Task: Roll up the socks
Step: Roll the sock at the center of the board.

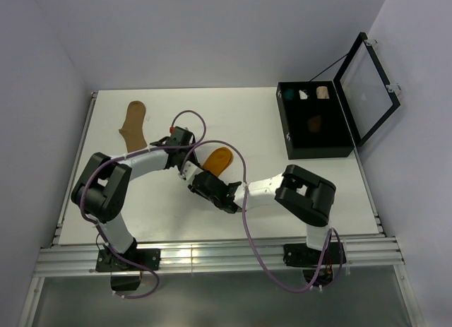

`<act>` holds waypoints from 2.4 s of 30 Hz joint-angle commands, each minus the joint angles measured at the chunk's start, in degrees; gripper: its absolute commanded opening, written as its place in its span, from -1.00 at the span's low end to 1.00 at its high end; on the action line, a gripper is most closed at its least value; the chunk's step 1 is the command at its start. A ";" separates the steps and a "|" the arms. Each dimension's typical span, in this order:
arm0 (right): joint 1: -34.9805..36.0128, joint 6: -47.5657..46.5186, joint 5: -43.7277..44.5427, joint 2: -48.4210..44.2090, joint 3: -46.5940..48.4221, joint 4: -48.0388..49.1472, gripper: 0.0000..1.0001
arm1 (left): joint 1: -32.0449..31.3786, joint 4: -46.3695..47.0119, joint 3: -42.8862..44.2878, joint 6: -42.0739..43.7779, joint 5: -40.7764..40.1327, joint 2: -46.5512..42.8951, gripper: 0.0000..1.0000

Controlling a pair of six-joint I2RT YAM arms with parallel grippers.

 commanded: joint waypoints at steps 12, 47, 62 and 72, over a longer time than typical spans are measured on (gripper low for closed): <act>-1.03 6.32 -5.99 -1.99 -2.41 2.68 -1.00 | -0.28 -0.82 -2.06 -1.50 -1.45 -2.82 0.05; -27.67 47.20 -72.80 9.08 -8.04 32.04 -1.00 | 0.87 12.28 -16.74 -11.88 -1.28 -12.76 0.32; -27.67 37.54 -72.27 7.23 -2.15 18.24 -1.00 | 0.87 8.68 -12.79 -6.61 -2.43 -8.98 0.17; -27.75 31.04 -72.10 6.87 3.73 8.84 -1.00 | 0.96 9.47 -12.43 -5.02 -0.05 -7.30 0.15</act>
